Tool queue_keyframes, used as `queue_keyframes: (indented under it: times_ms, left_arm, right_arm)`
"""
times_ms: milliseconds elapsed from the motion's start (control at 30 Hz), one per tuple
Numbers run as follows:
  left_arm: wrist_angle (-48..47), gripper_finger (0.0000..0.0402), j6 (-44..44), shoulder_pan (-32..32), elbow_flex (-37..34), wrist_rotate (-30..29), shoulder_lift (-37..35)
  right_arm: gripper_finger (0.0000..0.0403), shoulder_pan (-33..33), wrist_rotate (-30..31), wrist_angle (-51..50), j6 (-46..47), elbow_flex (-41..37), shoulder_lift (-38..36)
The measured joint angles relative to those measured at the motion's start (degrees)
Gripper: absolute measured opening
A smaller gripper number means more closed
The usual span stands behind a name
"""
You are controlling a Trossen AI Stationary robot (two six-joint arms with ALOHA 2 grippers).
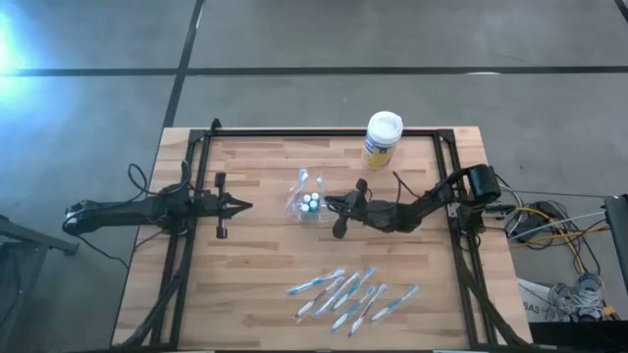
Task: Pick & Place toothbrushing station
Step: Put the blue toothbrush into the transparent organizer
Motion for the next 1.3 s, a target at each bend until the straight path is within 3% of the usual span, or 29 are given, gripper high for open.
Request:
queue_keyframes:
  times_ms: [500,767,867,967,1067,1200,1300]
  left_arm:
    - [0.0,0.001,0.0,0.0,0.0,0.01,0.0]
    - [-0.16,0.001,0.0,0.07,-0.02,0.0,-0.01]
    - [-0.4,0.001,0.0,0.07,-0.02,0.02,0.0]
    - [-0.5,0.001,0.0,0.05,-0.04,0.0,-0.02]
    - [-0.55,0.001,0.0,0.04,-0.04,0.0,0.0]
    - [-0.57,0.001,0.0,0.04,-0.04,0.0,0.0]
    - [-0.6,0.001,0.0,0.04,-0.04,0.0,-0.02]
  right_arm:
    - [0.01,0.0,0.07,-1.24,0.81,0.34,-1.29]
    - [0.0114,2.58,0.23,-7.25,-3.08,0.63,-11.2]
    - [0.0109,4.66,0.86,-15.64,-3.07,1.52,-17.28]
    - [0.0101,8.32,5.3,-26.39,-3.02,3.48,-23.78]
    - [0.0091,13.22,10.24,-42.79,0.39,7.88,-29.65]
    - [0.0071,19.72,12.1,-72.24,13.9,17.6,-33.68]
    - [0.0054,24.76,9.98,-91.77,26.75,25.11,-32.94]
